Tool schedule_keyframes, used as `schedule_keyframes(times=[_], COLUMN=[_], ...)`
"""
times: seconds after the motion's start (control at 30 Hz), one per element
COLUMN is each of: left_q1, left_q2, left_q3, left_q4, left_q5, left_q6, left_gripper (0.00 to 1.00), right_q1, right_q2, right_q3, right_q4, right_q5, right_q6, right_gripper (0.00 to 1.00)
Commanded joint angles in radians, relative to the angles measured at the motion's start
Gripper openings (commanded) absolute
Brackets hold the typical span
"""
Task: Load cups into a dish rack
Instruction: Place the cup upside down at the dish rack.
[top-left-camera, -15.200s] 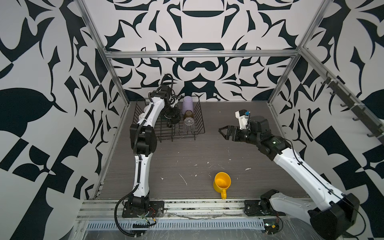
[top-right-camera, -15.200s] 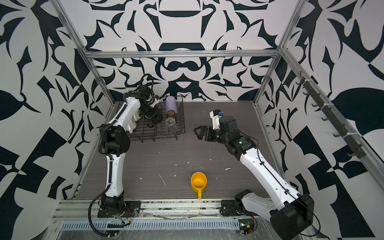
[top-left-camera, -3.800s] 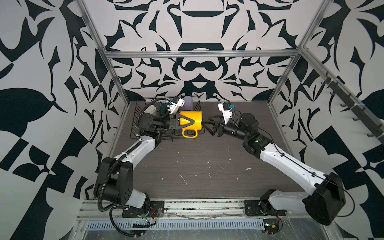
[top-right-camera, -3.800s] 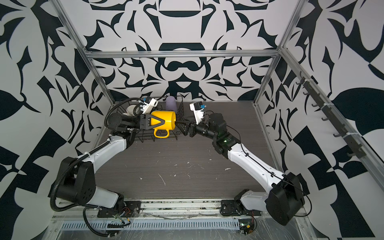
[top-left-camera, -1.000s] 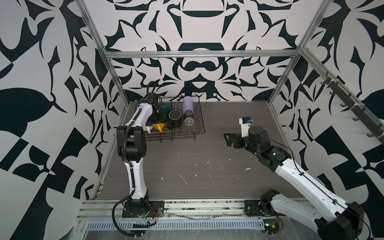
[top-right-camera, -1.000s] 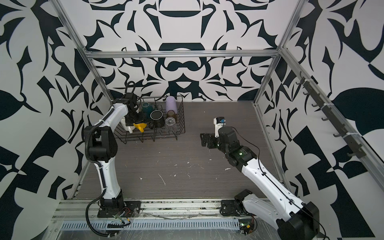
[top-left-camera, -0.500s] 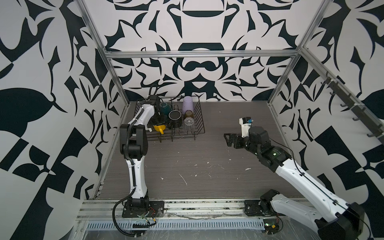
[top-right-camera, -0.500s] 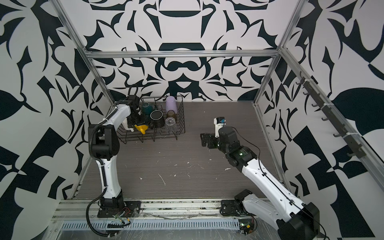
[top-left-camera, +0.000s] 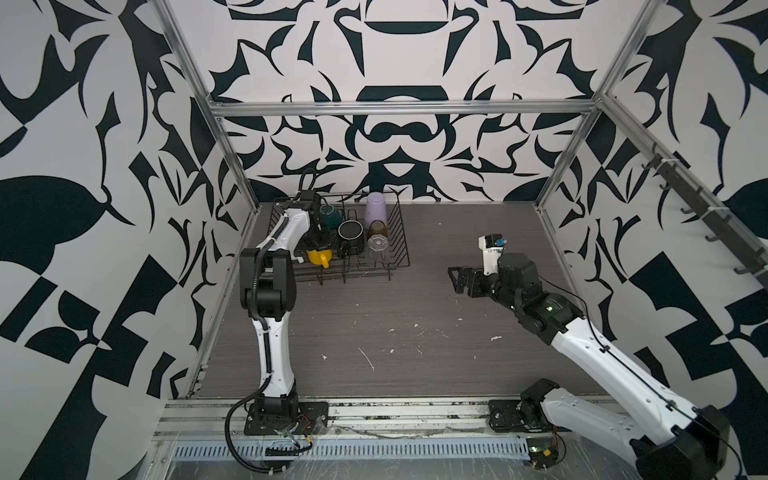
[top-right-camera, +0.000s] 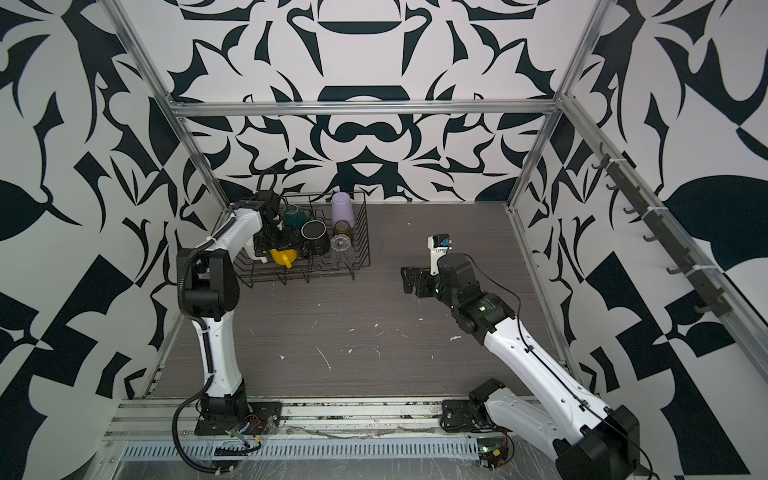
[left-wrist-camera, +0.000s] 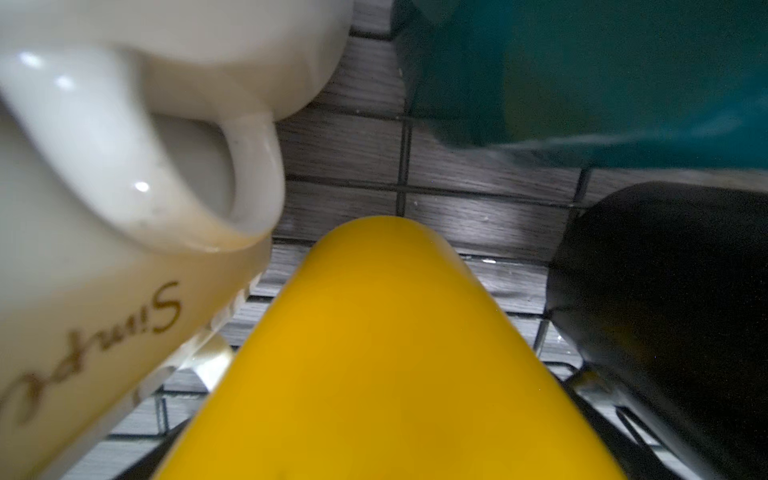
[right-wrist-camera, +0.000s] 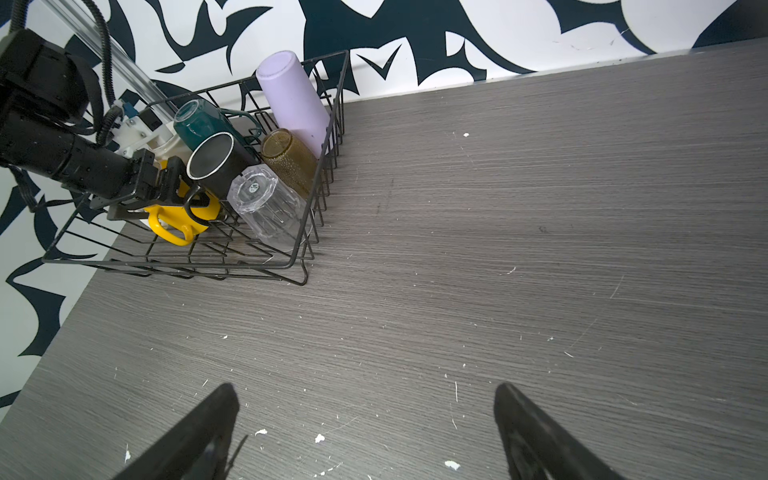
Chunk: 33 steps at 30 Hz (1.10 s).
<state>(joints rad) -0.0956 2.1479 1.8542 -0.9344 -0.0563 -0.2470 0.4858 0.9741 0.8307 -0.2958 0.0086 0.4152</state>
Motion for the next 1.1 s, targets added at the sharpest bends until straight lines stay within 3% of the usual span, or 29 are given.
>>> schedule_keyframes(times=[0.0,0.37,0.67,0.83,1.07], left_q1=[0.005,0.004,0.002,0.002,0.0], left_q2=[-0.08,-0.271,-0.632,-0.844,-1.065], left_q3=[-0.025,-0.13,-0.452,-0.736,-1.134], left_q4=[-0.001,0.103,0.485,0.764,1.051], left_q5=[0.029,0.102,0.03,-0.052,-0.211], left_q6=[-0.014,-0.068,-0.086,-0.057,-0.033], left_gripper=[0.99,0.99,0.99,0.99,0.99], right_q1=[-0.005,-0.006,-0.01,-0.019,-0.118], right_q2=[-0.008,0.012,0.103,0.138,0.183], right_q3=[0.011,0.036,0.11,0.089,-0.057], right_q4=[0.006,0.008,-0.023,0.015,0.15], right_q5=[0.007,0.0,0.002,0.167,0.43], right_q6=[-0.009,-0.024,-0.073,-0.084,-0.101], right_gripper=[0.98,0.98,1.0,1.0,1.0])
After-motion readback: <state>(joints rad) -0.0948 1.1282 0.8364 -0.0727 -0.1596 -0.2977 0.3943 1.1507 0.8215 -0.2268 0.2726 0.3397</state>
